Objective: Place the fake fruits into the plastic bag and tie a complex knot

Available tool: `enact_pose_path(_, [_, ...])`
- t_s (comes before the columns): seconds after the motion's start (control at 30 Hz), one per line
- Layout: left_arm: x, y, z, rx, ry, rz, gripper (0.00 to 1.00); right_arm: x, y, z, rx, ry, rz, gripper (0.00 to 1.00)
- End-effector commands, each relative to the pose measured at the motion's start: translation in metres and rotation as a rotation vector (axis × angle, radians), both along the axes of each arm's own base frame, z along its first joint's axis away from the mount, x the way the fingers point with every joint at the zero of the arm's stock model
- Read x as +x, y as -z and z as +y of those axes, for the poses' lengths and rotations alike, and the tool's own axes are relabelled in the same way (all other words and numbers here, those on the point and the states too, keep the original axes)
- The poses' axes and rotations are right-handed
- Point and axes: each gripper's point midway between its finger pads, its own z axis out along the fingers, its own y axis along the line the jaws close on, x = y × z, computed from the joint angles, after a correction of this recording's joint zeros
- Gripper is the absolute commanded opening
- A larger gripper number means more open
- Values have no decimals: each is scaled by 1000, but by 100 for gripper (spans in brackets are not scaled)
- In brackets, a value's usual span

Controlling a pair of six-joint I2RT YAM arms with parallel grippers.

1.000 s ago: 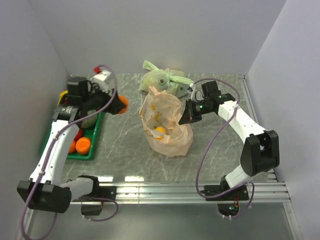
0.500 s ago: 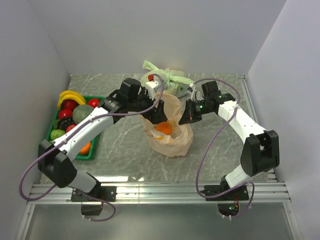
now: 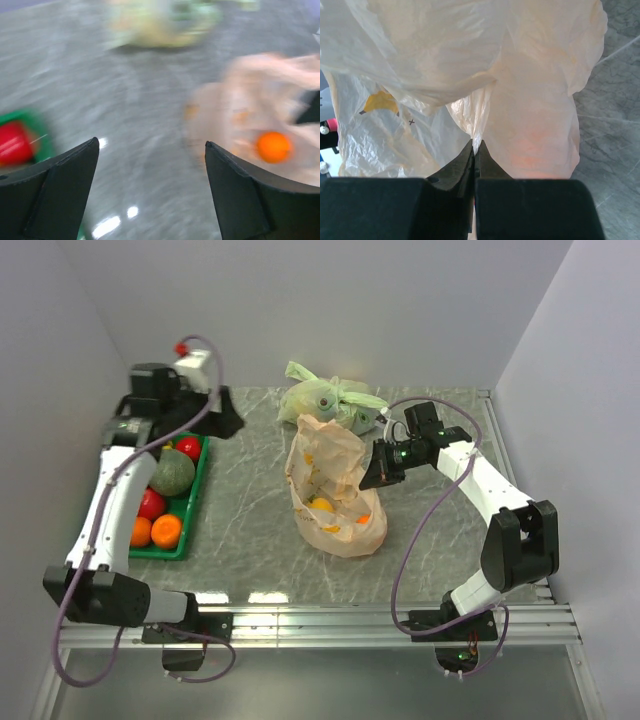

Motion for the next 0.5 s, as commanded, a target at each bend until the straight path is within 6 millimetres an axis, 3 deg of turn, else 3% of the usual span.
enact_pose_path(0.0, [-20,-2,63,131,-101,8,93,10,-10,0,6,-17,-51,0])
enact_pose_path(0.1, [-30,17,127,269,-237,95,94,10,-7,-1,-1,-24,-54,0])
enact_pose_path(0.2, [-52,37,187,364,-371,211,92,10,-6,0,0,-33,-48,0])
enact_pose_path(0.23, [-69,49,207,389,-419,284,92,10,-6,0,-1,-35,-48,0])
enact_pose_path(0.33, [-103,74,248,461,-484,413,91,11,-7,-1,-8,-41,-55,0])
enact_pose_path(0.47, [-155,111,274,518,-500,586,92,12,-5,-2,-24,-45,-62,0])
